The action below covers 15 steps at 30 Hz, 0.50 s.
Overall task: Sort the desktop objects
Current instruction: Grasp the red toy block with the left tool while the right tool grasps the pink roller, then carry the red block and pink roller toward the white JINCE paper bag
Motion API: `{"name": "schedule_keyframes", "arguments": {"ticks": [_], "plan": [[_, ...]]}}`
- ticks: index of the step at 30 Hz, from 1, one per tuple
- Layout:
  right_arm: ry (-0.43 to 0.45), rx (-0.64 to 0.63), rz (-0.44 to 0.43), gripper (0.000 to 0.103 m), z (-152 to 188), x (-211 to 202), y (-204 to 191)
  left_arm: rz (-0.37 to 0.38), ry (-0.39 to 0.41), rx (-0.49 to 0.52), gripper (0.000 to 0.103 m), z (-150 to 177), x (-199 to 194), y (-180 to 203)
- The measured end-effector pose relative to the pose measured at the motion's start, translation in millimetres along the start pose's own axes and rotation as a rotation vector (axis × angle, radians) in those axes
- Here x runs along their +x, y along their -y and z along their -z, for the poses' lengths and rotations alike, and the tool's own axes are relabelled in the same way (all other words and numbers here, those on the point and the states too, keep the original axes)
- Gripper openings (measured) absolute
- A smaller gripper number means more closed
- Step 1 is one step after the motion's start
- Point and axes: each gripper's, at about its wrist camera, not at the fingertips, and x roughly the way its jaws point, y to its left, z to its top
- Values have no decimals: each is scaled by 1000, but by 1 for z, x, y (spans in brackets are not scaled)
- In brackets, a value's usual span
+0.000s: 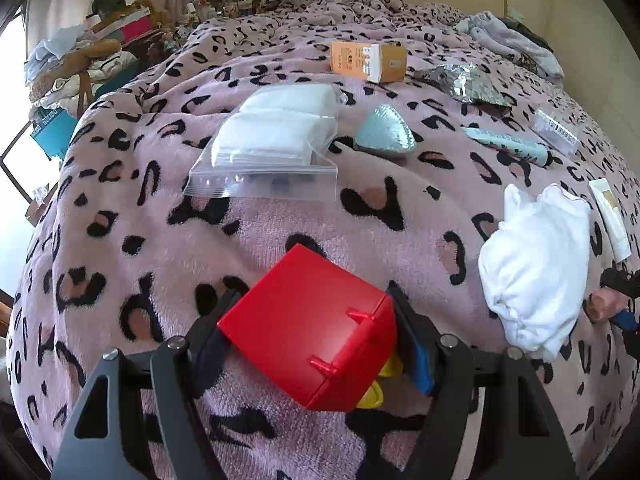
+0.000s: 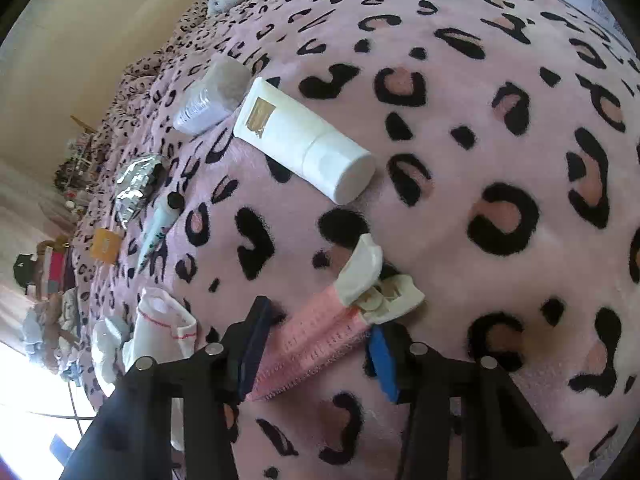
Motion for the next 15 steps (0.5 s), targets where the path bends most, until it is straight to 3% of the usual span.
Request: {"name": "schedule_keyframes", "arguments": {"ticks": [15], "plan": [[38,-175,-68,29,15,-37,-18,29,72,-11,73,4,-48,6]]}}
